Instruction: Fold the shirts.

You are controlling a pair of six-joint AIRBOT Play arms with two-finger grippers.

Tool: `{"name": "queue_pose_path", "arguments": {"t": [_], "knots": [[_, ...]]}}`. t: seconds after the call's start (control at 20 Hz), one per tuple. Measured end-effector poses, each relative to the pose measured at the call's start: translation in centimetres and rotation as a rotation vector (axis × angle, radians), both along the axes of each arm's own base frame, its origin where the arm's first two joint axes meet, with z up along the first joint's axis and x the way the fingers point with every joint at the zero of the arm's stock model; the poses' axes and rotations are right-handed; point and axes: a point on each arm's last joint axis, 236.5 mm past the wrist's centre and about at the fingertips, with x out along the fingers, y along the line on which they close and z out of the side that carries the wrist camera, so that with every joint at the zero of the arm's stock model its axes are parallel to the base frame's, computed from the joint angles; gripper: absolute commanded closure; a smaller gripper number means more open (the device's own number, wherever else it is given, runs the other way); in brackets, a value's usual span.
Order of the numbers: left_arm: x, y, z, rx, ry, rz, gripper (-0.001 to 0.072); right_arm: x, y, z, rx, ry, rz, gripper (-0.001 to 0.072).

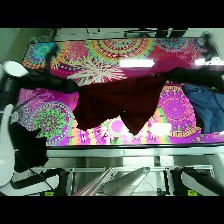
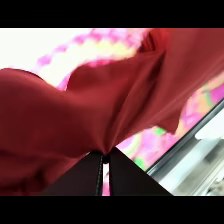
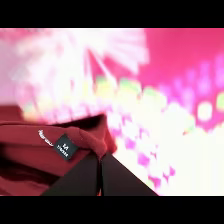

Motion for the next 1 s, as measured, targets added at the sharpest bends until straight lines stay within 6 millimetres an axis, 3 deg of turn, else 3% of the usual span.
{"name": "queue_pose_path", "arguments": {"t": [0.05,0.1,0.15,0.2,0.25,0.35,0.45,0.55,0.7,0.85,0.9,0.95,1.0], "knots": [[-0.2,0.2,-2.5,0.009,0.056,0.004,0.0564,0.4,0.3,-3.3,0.002,0.078,0.01,0.0685],[-0.4,0.7,-5.4,0.038,0.115,0.006,0.036,0.9,0.4,-6.2,-0.005,0.137,0.01,0.0579],[-1.0,1.2,-7.9,0.058,0.179,0.004,0.0213,1.1,0.4,-8.9,-0.006,0.195,0.008,0.0386],[-1.1,1.4,-9.6,0.066,0.218,0.004,0.0002,1.2,0.5,-10.9,-0.005,0.237,0.009,0.029],[-1.5,1.4,-10.9,0.06,0.271,-0.006,-0.0004,1.2,0.7,-12.2,0.005,0.271,0.014,0.0276],[-1.4,2.7,-12.6,0.075,0.353,-0.002,-0.0002,2.2,-0.5,-12.8,0.011,0.278,-0.015,0.0276],[-1.8,3.7,-12.6,0.062,0.453,0.008,0.0016,2.8,-2.4,-11.6,0.022,0.266,-0.04,0.0276],[-2.8,5.0,-12.3,0.056,0.535,0.032,0.0016,2.2,-4.2,-9.8,0.036,0.265,-0.047,0.0277],[-6.1,5.5,-12.4,0.046,0.62,0.055,0.0016,-0.9,-6.3,-8.7,0.057,0.308,-0.056,0.0278],[-10.4,5.0,-14.4,0.053,0.667,0.1,0.0021,-5.1,-6.6,-10.2,0.078,0.378,-0.077,0.0278],[-11.7,4.6,-15.3,0.052,0.673,0.117,0.0299,-6.5,-6.1,-11.1,0.088,0.404,-0.079,0.0278],[-12.7,4.2,-16.2,0.053,0.677,0.137,0.0628,-7.8,-5.6,-12.2,0.091,0.428,-0.081,0.0277],[-13.7,3.8,-17.0,0.054,0.68,0.15,0.0678,-8.8,-5.1,-13.5,0.089,0.448,-0.085,0.0277]]}}
